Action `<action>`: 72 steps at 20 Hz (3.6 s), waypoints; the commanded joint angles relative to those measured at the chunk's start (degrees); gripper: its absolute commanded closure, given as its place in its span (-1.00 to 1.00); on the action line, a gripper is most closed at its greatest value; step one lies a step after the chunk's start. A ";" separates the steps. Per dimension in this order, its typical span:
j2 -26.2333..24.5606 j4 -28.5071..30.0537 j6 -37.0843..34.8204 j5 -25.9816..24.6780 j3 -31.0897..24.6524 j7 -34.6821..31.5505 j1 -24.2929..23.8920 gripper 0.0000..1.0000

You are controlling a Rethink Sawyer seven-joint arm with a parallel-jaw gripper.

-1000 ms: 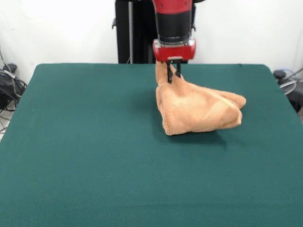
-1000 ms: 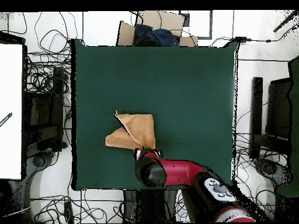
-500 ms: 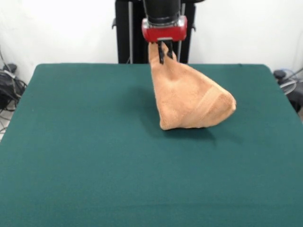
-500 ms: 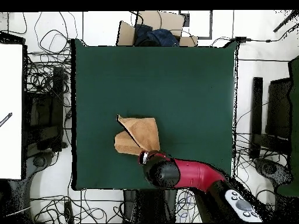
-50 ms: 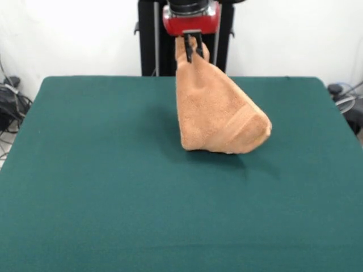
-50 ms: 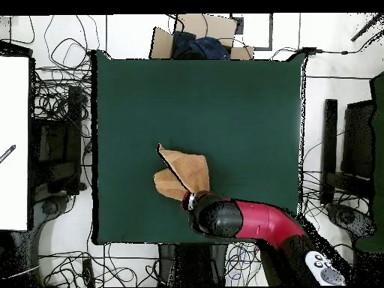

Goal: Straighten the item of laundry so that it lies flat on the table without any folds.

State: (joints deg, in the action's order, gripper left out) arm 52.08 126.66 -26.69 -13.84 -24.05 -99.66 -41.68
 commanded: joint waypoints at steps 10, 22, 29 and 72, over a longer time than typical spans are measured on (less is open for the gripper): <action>7.68 -2.56 -18.69 4.63 -10.02 7.99 -6.51 1.00; 2.83 -10.90 -20.80 -0.13 -10.03 7.91 -6.14 1.00; 10.86 -15.17 -28.67 0.09 -11.01 12.05 -6.69 1.00; 7.07 -9.31 -12.90 -2.03 -11.39 1.07 -4.11 -1.00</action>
State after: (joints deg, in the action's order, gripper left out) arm 59.00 105.74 -48.66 -15.66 -35.35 -92.77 -49.42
